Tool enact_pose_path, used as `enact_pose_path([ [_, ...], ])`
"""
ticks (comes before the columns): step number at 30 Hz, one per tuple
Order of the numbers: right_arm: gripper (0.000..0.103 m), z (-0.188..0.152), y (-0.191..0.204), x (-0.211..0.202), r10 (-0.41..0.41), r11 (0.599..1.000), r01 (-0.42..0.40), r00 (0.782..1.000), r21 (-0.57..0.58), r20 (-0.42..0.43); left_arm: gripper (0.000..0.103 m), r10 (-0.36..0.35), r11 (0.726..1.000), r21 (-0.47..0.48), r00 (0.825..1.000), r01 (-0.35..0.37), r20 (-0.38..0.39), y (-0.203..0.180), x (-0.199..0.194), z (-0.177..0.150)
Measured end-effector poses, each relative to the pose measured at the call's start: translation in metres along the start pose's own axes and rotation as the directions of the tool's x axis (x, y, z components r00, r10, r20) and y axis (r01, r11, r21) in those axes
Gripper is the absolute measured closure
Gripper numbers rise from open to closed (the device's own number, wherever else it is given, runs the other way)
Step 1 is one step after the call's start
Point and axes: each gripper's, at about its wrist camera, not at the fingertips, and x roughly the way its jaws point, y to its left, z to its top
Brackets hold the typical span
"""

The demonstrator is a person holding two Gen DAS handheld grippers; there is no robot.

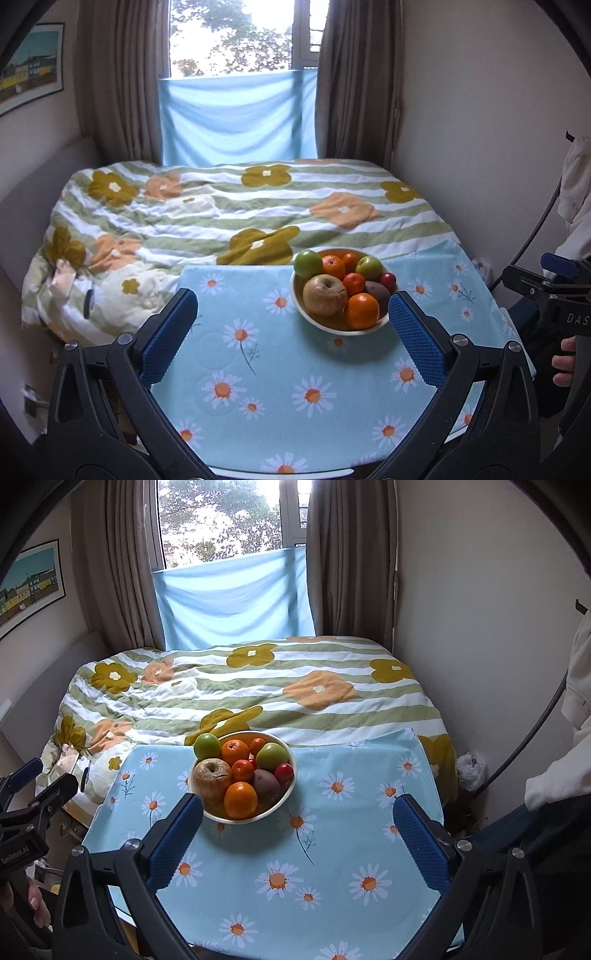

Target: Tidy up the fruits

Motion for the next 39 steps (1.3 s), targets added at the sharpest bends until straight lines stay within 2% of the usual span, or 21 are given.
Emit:
enact_pose_path([
  [13, 0.000, -0.004, -0.001, -0.016, -0.004, 1.000, 0.004, 0.999, -0.003, 0.043, 0.000, -0.006, 1.000, 0.005, 1.000, 0.006, 0.022, -0.013, -0.010, -0.001],
  [39, 0.000, 0.003, -0.004, -0.009, -0.009, 1.000, 0.009, 0.999, 0.004, 0.040, 0.000, -0.003, 1.000, -0.019, 1.000, 0.003, 0.014, -0.006, 0.000, 0.004],
])
